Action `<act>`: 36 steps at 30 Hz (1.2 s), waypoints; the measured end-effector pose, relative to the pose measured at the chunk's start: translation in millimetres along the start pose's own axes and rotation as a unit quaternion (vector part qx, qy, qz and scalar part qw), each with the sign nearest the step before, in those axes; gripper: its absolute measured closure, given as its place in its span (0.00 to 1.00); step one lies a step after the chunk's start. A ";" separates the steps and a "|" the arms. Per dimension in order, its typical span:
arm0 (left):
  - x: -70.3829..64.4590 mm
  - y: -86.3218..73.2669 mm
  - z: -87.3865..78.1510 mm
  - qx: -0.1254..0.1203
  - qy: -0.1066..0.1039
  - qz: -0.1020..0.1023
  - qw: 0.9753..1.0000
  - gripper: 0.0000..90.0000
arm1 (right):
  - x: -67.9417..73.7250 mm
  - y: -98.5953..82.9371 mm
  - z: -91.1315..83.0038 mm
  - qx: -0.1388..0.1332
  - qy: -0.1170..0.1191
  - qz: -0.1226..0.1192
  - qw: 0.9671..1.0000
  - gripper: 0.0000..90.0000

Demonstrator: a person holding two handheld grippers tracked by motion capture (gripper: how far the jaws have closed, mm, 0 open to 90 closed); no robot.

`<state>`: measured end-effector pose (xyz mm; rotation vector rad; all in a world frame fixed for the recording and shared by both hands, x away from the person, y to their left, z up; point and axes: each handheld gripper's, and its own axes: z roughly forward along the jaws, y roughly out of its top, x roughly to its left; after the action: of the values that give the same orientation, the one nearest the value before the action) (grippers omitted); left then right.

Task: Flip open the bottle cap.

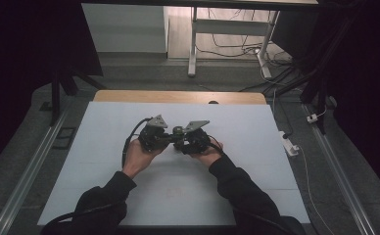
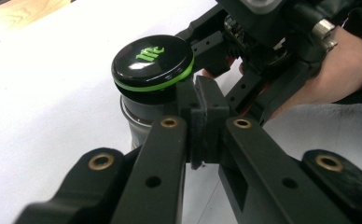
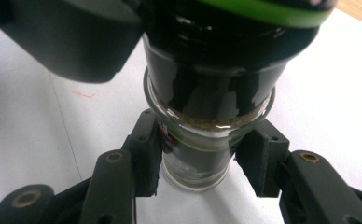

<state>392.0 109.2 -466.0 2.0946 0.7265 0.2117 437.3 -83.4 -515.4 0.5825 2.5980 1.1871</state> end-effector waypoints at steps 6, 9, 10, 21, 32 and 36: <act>0.1 2.1 -0.1 -0.004 0.001 0.001 1.000 0.99 | 0.2 -0.4 0.0 -0.001 -0.001 0.001 1.000 0.59; 0.4 3.1 0.0 -0.005 0.000 0.001 1.000 0.99 | 0.0 -0.5 0.0 -0.001 0.000 0.001 1.000 0.59; 0.4 3.7 -0.2 -0.005 0.000 0.001 1.000 0.99 | -0.1 -0.5 0.1 -0.002 -0.001 0.000 1.000 0.59; 3.4 12.4 -3.5 -0.006 0.006 0.002 1.000 0.99 | 0.5 -0.7 0.1 -0.002 -0.002 -0.003 1.000 0.59; 12.6 22.0 -6.5 -0.011 0.011 -0.007 1.000 0.99 | 0.5 -0.8 0.1 -0.001 -0.001 -0.003 1.000 0.59; 15.1 27.2 -6.5 -0.017 0.013 -0.013 1.000 0.99 | 0.6 -0.7 -0.1 0.000 -0.001 -0.004 1.000 0.59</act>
<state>413.0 110.3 -442.3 2.0527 0.7594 0.2350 436.6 -83.7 -515.9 0.5718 2.5951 1.1839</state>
